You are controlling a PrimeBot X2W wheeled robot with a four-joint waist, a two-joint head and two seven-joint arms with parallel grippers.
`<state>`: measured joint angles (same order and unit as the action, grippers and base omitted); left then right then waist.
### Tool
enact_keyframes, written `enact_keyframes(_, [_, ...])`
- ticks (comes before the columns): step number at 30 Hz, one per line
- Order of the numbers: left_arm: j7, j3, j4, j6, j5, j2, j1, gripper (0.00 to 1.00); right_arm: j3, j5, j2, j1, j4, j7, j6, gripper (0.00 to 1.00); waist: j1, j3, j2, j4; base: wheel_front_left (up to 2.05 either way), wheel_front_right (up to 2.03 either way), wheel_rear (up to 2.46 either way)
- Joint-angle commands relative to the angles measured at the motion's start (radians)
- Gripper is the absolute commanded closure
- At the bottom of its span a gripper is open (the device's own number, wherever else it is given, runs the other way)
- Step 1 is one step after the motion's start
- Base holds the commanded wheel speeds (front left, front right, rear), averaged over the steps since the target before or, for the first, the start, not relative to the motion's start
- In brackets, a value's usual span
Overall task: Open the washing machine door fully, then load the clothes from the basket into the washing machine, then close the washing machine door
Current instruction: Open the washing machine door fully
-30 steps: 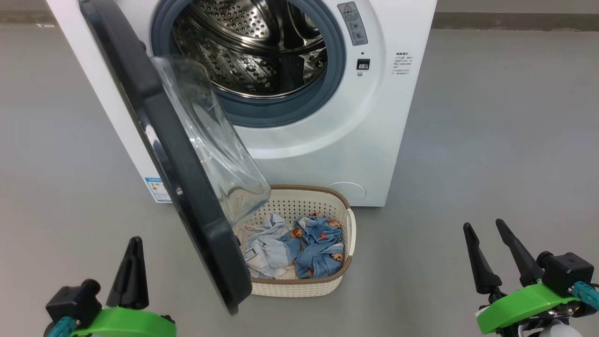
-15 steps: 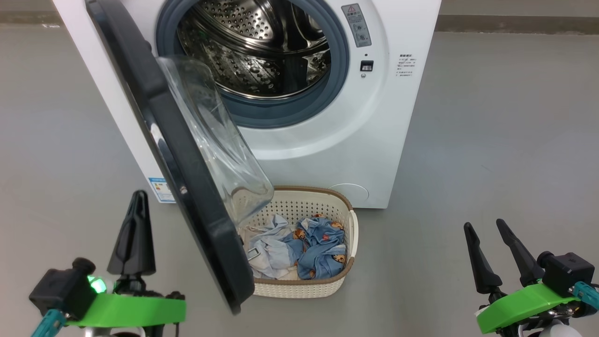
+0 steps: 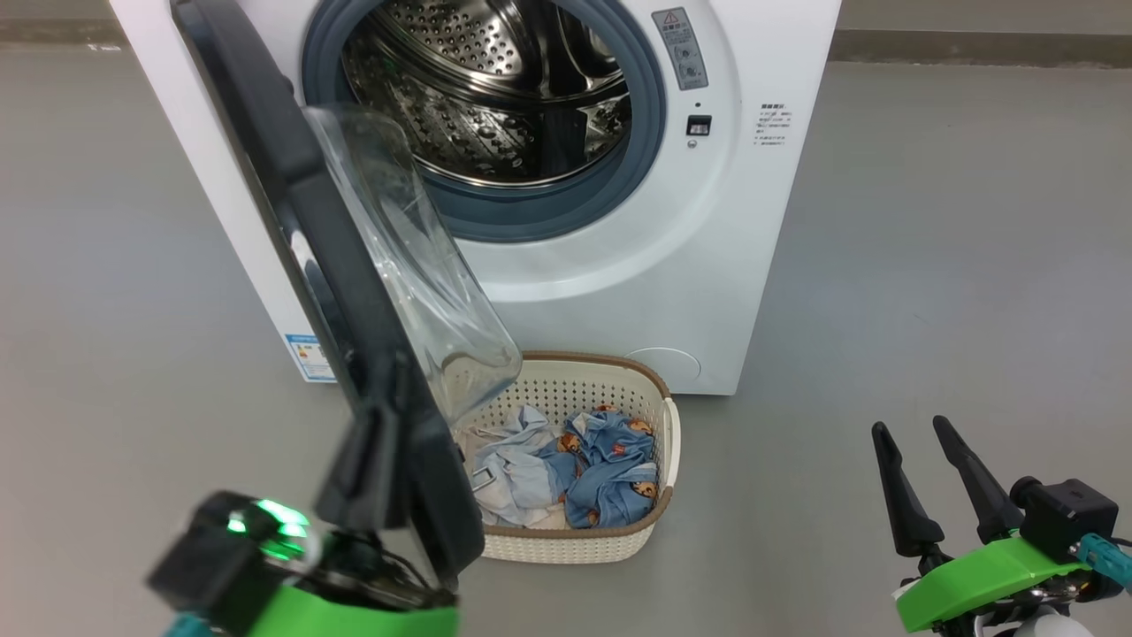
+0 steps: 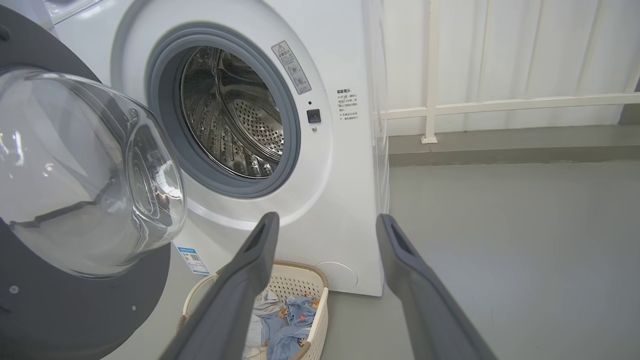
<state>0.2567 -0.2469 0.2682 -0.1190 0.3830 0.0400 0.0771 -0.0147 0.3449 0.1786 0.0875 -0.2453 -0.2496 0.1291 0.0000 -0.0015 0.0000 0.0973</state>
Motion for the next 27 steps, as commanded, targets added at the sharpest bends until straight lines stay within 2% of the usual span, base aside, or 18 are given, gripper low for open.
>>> enact_keyframes(1, [0.004,0.002,0.014,0.001,0.002,0.01,0.008,1.0,-0.021,-0.001,0.004,0.013,0.02,-0.012,0.002,0.0,0.0,-0.001,0.0,-0.001,0.0,0.0,0.0])
enact_keyframes(8, [-0.03,-0.079,-0.091,0.003,0.03,0.01,-0.001,1.0,-0.029,0.001,-0.002,0.018,0.018,-0.012,0.002,0.0,0.0,-0.002,0.0,-0.017,0.0,0.0,0.0])
enact_keyframes(19, [-0.062,-0.128,-0.261,0.019,0.069,0.01,0.019,1.0,-0.036,0.006,-0.003,0.022,0.014,-0.012,0.002,0.0,0.0,0.008,0.0,-0.051,0.0,0.0,0.0])
enact_keyframes(27, [-0.054,-0.137,-0.343,0.029,0.084,0.01,0.041,1.0,-0.027,0.007,-0.008,0.02,0.013,-0.012,0.002,0.0,0.0,0.006,0.0,-0.05,0.0,0.0,0.0])
